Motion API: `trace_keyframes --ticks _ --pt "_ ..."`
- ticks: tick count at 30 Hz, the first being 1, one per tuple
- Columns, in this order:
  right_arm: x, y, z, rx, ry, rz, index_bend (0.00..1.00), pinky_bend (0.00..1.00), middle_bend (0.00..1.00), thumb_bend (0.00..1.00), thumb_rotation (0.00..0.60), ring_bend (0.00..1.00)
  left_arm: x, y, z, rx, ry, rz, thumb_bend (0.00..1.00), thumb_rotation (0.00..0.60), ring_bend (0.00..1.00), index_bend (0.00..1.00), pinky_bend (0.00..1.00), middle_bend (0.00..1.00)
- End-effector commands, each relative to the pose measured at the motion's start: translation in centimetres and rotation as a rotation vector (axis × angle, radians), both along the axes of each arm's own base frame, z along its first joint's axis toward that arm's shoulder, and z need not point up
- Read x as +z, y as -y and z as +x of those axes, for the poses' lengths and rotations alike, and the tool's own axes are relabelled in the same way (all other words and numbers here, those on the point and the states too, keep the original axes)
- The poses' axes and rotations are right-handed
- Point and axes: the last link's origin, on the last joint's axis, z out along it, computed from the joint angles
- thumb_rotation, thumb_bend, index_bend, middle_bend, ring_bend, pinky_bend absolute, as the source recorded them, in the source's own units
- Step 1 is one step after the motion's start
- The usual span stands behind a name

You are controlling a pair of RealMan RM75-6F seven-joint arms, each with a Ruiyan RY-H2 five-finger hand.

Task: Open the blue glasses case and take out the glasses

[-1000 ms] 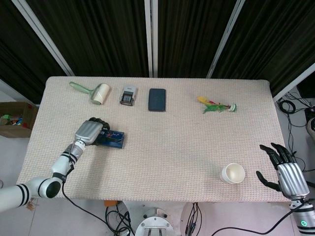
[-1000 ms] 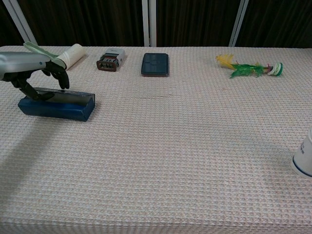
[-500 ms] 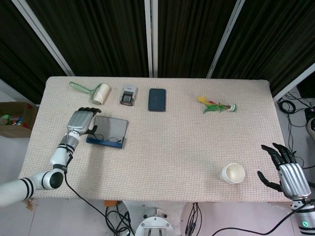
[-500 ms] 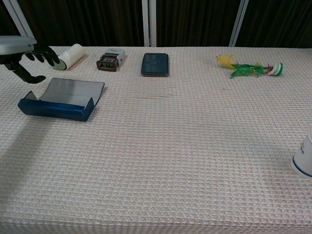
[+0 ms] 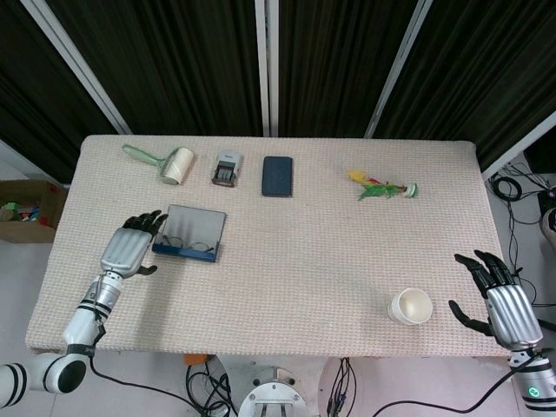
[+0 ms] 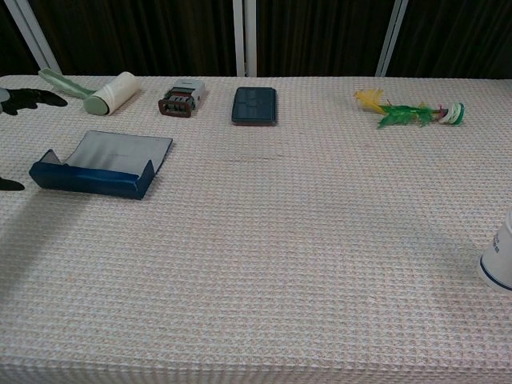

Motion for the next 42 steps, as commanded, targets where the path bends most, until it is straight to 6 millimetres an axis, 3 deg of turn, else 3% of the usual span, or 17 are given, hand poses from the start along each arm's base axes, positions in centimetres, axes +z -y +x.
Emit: trace_keyframes --ticks 1,7,14,20,25,31,37,40,42 --pt "0.0 -0.1 0.1 0.001 0.000 -0.002 0.15 0.13 0.24 0.24 0.600 0.07 -1.3 -0.7 -0.2 -0.001 -0.002 0.004 0.09 0.600 0.06 0.02 0.15 0.00" --pt "0.2 -0.5 0.1 0.000 -0.002 -0.010 0.16 0.14 0.24 0.24 0.600 0.07 -2.8 -3.8 -0.4 0.029 -0.015 0.014 0.07 0.600 0.06 0.03 0.15 0.00" --pt "0.3 -0.9 -0.2 -0.016 0.001 -0.022 0.16 0.14 0.24 0.25 0.600 0.07 -3.0 -7.4 0.1 0.075 0.011 0.047 0.06 0.600 0.06 0.03 0.15 0.01" --pt "0.1 -1.0 -0.3 -0.024 0.002 -0.022 0.17 0.14 0.24 0.25 0.600 0.07 -3.8 -10.0 2.1 0.086 0.069 0.040 0.05 0.600 0.06 0.03 0.15 0.01" --pt "0.1 -1.1 -0.4 -0.033 0.000 -0.021 0.17 0.14 0.24 0.25 0.600 0.07 -5.0 -11.7 4.9 0.047 0.083 0.011 0.05 0.600 0.06 0.03 0.15 0.02" --pt "0.2 -1.1 -0.5 -0.043 -0.001 -0.026 0.17 0.14 0.24 0.25 0.600 0.07 -6.3 -11.8 8.4 -0.042 0.077 -0.046 0.04 0.600 0.06 0.03 0.15 0.02" --pt "0.2 -1.0 -0.5 -0.044 0.000 -0.024 0.17 0.14 0.24 0.25 0.600 0.07 -5.4 -10.3 10.5 -0.128 0.092 -0.047 0.05 0.600 0.06 0.05 0.16 0.02" --pt "0.1 -0.8 -0.5 -0.042 0.002 -0.017 0.17 0.14 0.24 0.25 0.600 0.07 -4.9 -8.5 11.0 -0.182 0.086 -0.071 0.14 0.600 0.06 0.14 0.15 0.03" --pt "0.0 -0.7 -0.5 -0.039 0.003 -0.013 0.17 0.14 0.24 0.25 0.600 0.07 -4.8 -7.0 11.3 -0.223 0.061 -0.099 0.26 0.553 0.06 0.20 0.15 0.03"
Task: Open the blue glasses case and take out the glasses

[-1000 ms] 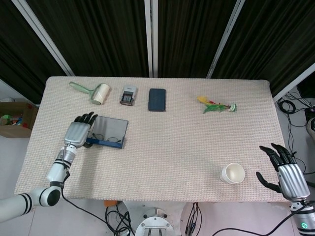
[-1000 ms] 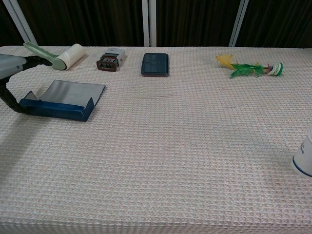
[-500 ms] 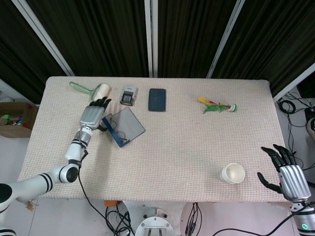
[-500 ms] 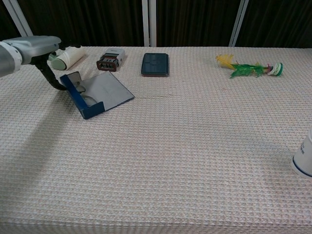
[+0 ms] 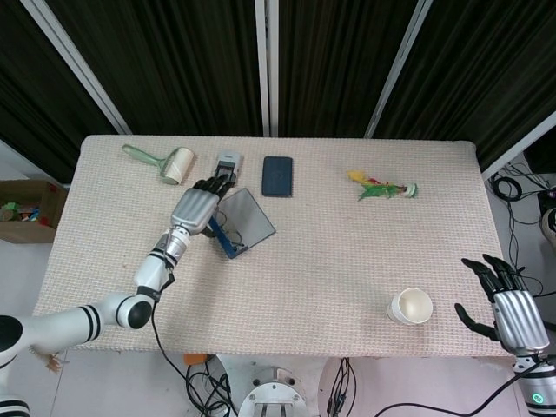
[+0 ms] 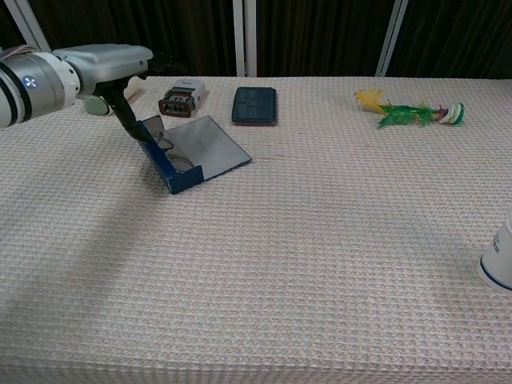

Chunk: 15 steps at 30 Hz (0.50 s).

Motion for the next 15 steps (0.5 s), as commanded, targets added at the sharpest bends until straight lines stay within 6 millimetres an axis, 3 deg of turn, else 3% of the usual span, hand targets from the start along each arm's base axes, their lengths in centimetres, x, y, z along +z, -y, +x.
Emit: trace_keyframes --ticks 1,2,6,9,15 --pt "-0.1 0.1 0.0 0.004 0.003 0.005 0.17 0.14 0.24 0.25 0.600 0.07 0.7 3.3 0.4 -0.110 -0.059 -0.034 0.31 0.507 0.06 0.22 0.15 0.03" --pt "-0.2 0.2 0.0 0.005 0.004 0.006 0.17 0.14 0.24 0.25 0.600 0.07 0.7 4.0 0.5 -0.129 -0.074 -0.044 0.37 0.419 0.06 0.24 0.15 0.03" --pt "-0.3 0.3 0.0 0.009 0.008 0.009 0.17 0.14 0.24 0.25 0.600 0.07 -0.2 6.2 0.7 -0.162 -0.082 -0.088 0.52 0.158 0.06 0.31 0.14 0.03" --pt "-0.3 0.2 -0.1 0.008 0.008 0.010 0.17 0.14 0.24 0.24 0.600 0.07 -1.0 6.8 0.7 -0.158 -0.076 -0.101 0.57 0.037 0.05 0.32 0.13 0.03" --pt "-0.1 0.1 -0.2 0.008 0.013 0.001 0.17 0.14 0.24 0.24 0.600 0.07 -2.0 6.7 0.1 -0.143 -0.111 -0.105 0.58 0.000 0.05 0.33 0.12 0.02"
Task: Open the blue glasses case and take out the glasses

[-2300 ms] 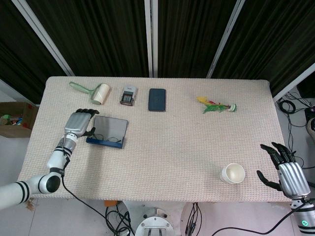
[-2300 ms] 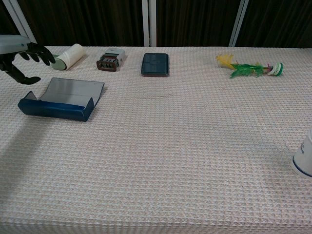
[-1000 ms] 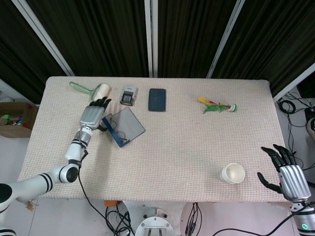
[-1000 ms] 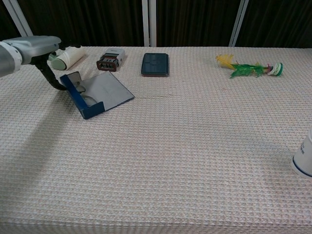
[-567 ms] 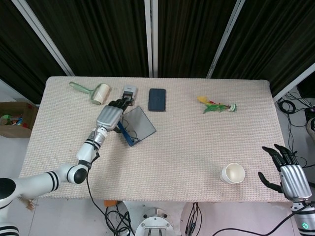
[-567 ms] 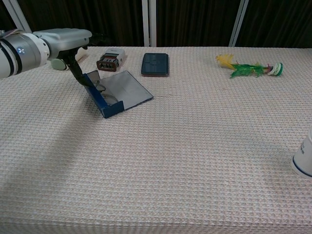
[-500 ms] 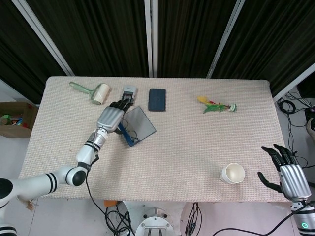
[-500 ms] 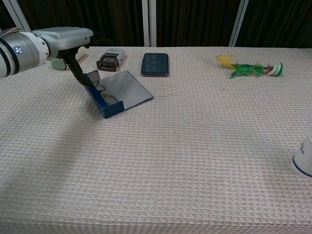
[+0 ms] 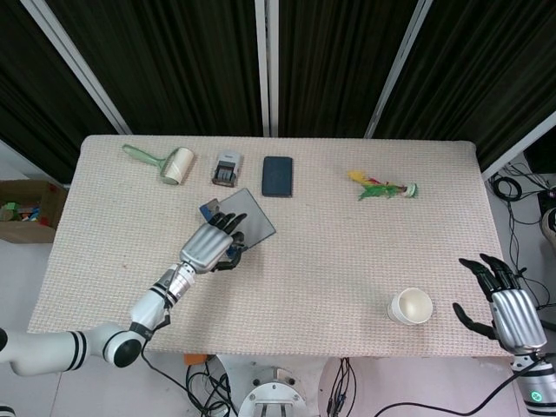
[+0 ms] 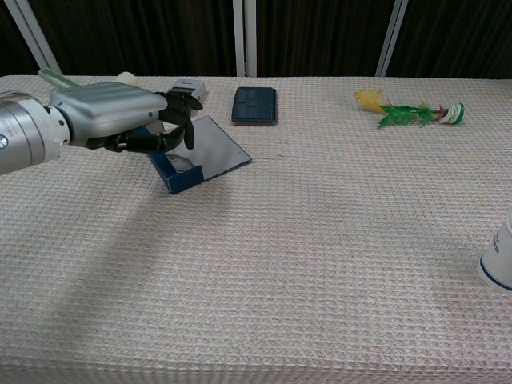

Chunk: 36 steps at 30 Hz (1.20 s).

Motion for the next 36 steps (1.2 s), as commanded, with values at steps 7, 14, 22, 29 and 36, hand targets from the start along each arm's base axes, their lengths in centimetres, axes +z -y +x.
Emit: trace_keyframes --ticks 7,14,22,29,36 --pt "-0.1 0.0 0.0 0.003 0.003 0.006 0.18 0.14 0.24 0.25 0.600 0.07 -1.2 0.2 -0.6 0.035 -0.010 -0.007 0.58 0.000 0.05 0.33 0.12 0.02" --pt "-0.1 0.0 0.1 0.006 0.002 0.005 0.18 0.14 0.24 0.25 0.600 0.07 -1.9 0.3 -1.1 0.041 -0.048 -0.019 0.58 0.000 0.05 0.33 0.12 0.02" --pt "-0.3 0.1 0.2 0.013 0.006 0.014 0.18 0.14 0.24 0.24 0.600 0.07 0.2 1.1 -3.1 0.067 -0.112 0.029 0.58 0.000 0.05 0.36 0.12 0.02" --pt "-0.3 0.1 0.4 0.020 0.007 0.014 0.18 0.14 0.24 0.24 0.600 0.07 2.2 1.4 -6.0 0.127 -0.201 0.076 0.58 0.000 0.05 0.37 0.12 0.02" --pt "-0.3 -0.1 0.5 0.021 0.007 0.009 0.18 0.14 0.24 0.24 0.600 0.07 3.6 -1.1 -8.4 0.200 -0.263 0.169 0.58 0.000 0.05 0.37 0.12 0.02"
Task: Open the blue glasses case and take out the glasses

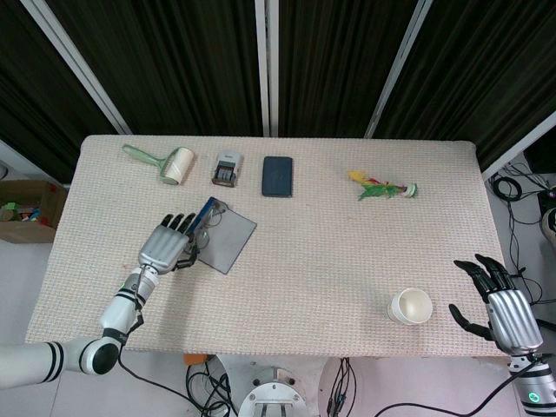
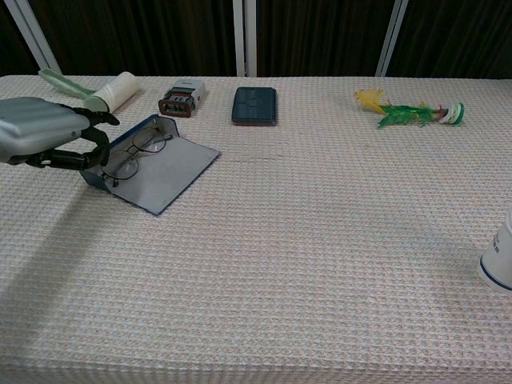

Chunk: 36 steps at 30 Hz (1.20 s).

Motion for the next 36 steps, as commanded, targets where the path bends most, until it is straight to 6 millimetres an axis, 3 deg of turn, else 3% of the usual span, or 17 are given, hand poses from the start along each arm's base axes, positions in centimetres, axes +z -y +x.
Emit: trace_keyframes --ticks 1,8,13,18,23,29,36 --pt "0.0 -0.1 0.0 -0.001 -0.001 -0.002 0.18 0.14 0.24 0.24 0.600 0.07 0.9 -2.0 -1.2 0.041 -0.033 0.074 0.58 0.000 0.05 0.37 0.12 0.02" --pt "0.3 -0.5 0.0 -0.010 -0.001 -0.015 0.18 0.14 0.24 0.24 0.600 0.07 1.9 -6.0 -1.9 0.108 -0.016 0.135 0.58 0.000 0.05 0.35 0.12 0.02" --pt "0.3 -0.7 -0.1 -0.015 -0.001 -0.018 0.18 0.14 0.24 0.24 0.600 0.07 2.2 -7.6 -0.1 0.112 0.110 0.162 0.59 0.000 0.05 0.33 0.12 0.02" --pt "0.3 -0.7 -0.1 -0.018 0.001 -0.019 0.18 0.14 0.24 0.24 0.600 0.07 0.6 -8.4 1.4 0.148 0.217 0.111 0.59 0.000 0.05 0.33 0.12 0.02" --pt "0.5 -0.8 -0.4 -0.027 0.001 -0.022 0.18 0.14 0.24 0.24 0.600 0.07 -1.3 -9.3 2.1 0.167 0.209 0.082 0.59 0.000 0.05 0.33 0.12 0.02" --pt "0.5 -0.9 -0.6 -0.037 0.004 -0.023 0.18 0.14 0.24 0.24 0.600 0.07 -2.7 -9.0 3.3 0.162 0.223 0.020 0.59 0.000 0.05 0.34 0.12 0.02" --pt "0.4 -0.7 -0.8 -0.037 0.008 -0.017 0.18 0.15 0.24 0.24 0.600 0.07 -2.9 -6.4 4.8 0.100 0.239 -0.070 0.58 0.000 0.05 0.36 0.12 0.02"
